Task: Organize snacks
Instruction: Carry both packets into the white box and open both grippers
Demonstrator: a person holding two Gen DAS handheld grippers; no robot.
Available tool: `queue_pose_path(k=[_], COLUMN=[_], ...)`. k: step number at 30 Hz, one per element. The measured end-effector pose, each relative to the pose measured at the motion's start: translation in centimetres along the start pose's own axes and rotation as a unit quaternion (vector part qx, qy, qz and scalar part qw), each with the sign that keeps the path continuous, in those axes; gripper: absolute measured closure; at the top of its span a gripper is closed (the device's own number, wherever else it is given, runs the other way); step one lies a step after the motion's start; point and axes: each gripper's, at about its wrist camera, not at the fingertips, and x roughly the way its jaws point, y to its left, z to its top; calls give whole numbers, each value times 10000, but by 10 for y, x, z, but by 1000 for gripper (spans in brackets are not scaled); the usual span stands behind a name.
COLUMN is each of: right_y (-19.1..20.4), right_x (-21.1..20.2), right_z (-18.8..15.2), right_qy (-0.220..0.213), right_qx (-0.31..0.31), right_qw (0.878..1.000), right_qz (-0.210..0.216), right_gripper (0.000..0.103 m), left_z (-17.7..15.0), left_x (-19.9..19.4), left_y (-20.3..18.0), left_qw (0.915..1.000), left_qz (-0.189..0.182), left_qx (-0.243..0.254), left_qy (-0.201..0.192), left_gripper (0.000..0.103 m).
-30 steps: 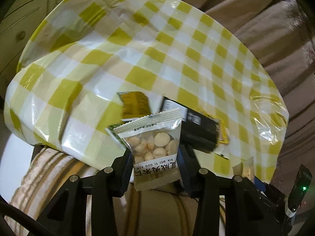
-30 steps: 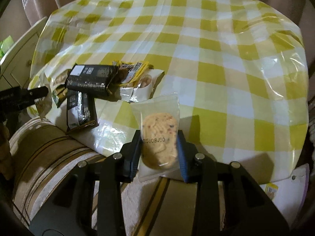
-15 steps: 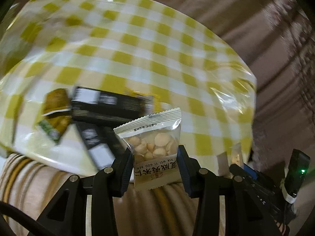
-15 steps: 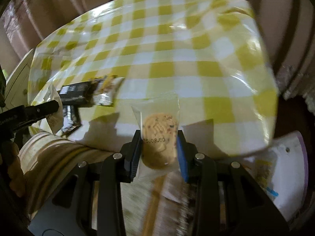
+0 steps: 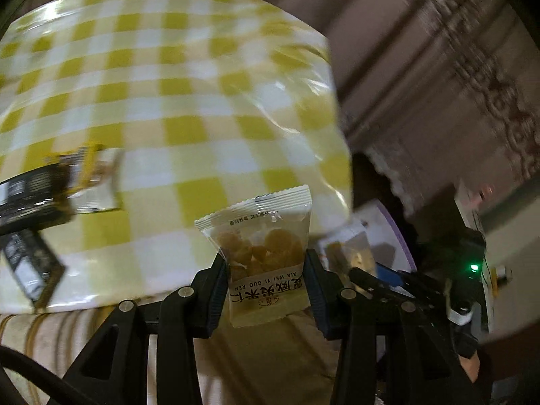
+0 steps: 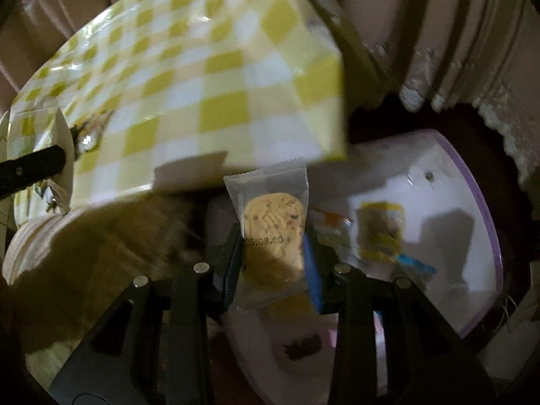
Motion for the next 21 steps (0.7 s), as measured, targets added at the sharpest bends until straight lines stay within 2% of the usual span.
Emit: queue_pose_path(k=[8, 14, 19, 21], right_y=[-54, -87, -94, -95], right_x=[-2, -6, -3, -4], right_z=[-27, -39, -44, -47], right_qy=[176, 233, 294, 306], right_qx=[480, 784, 874, 917], right_qw=[9983, 9959, 9950, 9945], right_qz=[-288, -394, -394, -400], right_gripper=[65, 65, 64, 64], left_z=[-9, -23, -32, -34], left_x=[43, 75, 92, 98], left_y=[-59, -94, -111, -114], left_qw=[9940, 9821, 9718, 9683], left_qz=[-468, -753, -901, -932], left_qx=[628, 950, 1113, 1148], left_qy=[761, 1444, 1872, 2012], left_gripper=[59, 59, 58, 54])
